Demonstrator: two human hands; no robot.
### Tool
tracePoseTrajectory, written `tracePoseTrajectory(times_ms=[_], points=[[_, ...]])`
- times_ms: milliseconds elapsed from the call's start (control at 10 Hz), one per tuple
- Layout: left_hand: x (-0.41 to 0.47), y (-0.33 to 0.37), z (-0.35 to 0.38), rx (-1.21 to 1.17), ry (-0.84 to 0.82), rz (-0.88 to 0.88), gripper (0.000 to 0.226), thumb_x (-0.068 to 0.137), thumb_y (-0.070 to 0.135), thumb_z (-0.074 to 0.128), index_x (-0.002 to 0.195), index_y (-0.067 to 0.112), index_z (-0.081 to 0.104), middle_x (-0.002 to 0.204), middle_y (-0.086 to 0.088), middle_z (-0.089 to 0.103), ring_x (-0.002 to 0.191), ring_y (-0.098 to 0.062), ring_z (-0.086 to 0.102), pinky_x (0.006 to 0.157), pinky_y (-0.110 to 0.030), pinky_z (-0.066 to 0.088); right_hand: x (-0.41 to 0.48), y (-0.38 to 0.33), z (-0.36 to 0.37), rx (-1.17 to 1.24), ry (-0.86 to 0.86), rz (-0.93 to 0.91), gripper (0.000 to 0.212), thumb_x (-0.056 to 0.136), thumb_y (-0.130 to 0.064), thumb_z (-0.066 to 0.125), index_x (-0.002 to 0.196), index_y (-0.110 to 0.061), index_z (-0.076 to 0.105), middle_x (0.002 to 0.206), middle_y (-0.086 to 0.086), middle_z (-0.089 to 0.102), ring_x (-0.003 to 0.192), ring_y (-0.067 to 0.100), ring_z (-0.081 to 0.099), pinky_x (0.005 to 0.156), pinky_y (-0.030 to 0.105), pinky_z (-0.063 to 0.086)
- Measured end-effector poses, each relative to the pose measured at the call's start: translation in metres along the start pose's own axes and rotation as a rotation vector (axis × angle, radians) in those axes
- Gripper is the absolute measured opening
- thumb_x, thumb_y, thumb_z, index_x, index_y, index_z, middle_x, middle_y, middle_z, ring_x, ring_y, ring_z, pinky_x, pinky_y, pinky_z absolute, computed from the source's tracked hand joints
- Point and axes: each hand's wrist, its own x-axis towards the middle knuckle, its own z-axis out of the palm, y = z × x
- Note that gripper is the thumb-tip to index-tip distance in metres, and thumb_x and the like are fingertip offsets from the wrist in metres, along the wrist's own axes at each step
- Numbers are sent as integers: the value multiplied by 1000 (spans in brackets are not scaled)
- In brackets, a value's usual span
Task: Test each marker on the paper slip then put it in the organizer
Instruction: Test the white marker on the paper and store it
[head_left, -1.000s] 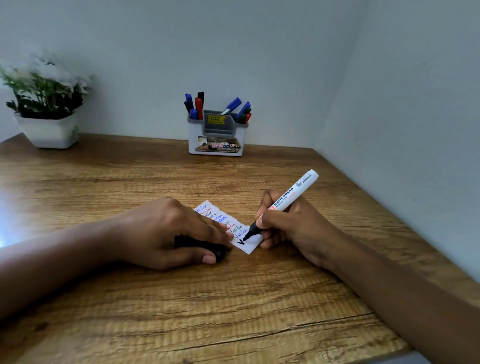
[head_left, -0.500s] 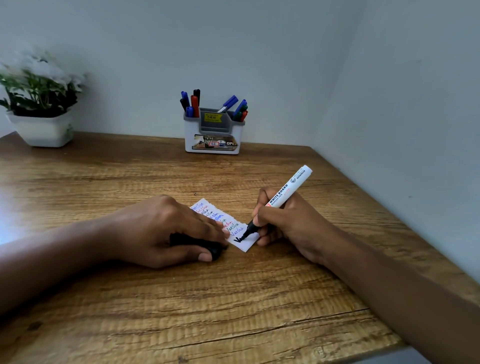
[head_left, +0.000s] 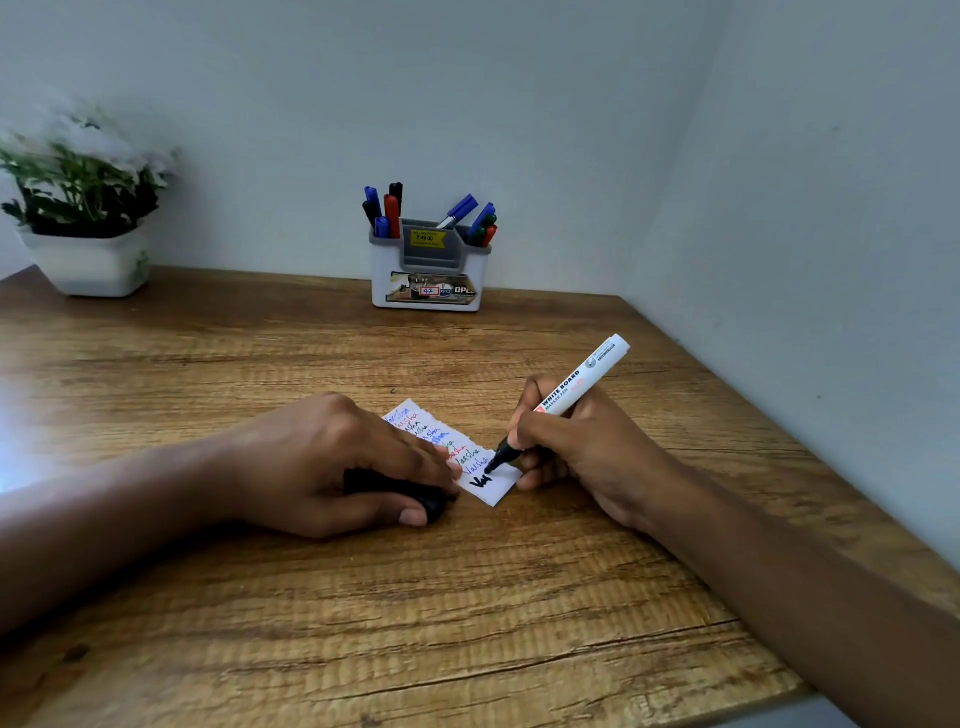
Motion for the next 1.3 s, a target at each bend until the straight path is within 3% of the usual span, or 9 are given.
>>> tracePoseTrajectory(times_ms=[200, 300, 500, 1100, 1300], points=[[0, 0, 0, 0, 3, -1, 35, 93, 37, 57, 120, 17, 68, 124, 11, 65, 120, 3, 54, 90, -27, 54, 0, -1, 0, 0, 12, 13, 33, 79, 6, 56, 55, -14, 45, 59, 5, 56, 47, 10, 53, 44, 24, 49], [-1, 0, 1, 1, 3, -4, 35, 93, 37, 58, 121, 18, 67, 124, 11, 65, 120, 3, 55, 89, -28, 54, 0, -1, 0, 25, 21, 21, 25, 80, 5, 58, 63, -10, 48, 58, 2, 58, 48, 7, 54, 47, 25, 52], [0, 0, 0, 0, 2, -1, 35, 93, 37, 58, 121, 18, 67, 123, 12, 66, 119, 3, 55, 89, -28, 55, -1, -3, 1, -6, 33, 21, 27, 79, 6, 54, 59, -10, 43, 63, 8, 52, 46, 8, 51, 43, 23, 48], [0, 1, 0, -3, -4, -4, 35, 93, 37, 57, 121, 19, 67, 123, 12, 66, 120, 3, 55, 92, -26, 53, 0, -1, 1, 20, 133, 30, 30, 78, 5, 54, 56, -12, 42, 60, 6, 51, 41, 7, 47, 39, 22, 44], [0, 1, 0, -10, 5, -9, 35, 92, 36, 58, 120, 18, 68, 123, 11, 66, 119, 2, 56, 88, -28, 55, 2, -1, -5, 163, 194, 0, 29, 79, 3, 53, 56, -12, 44, 55, -1, 49, 47, 8, 46, 38, 21, 42]])
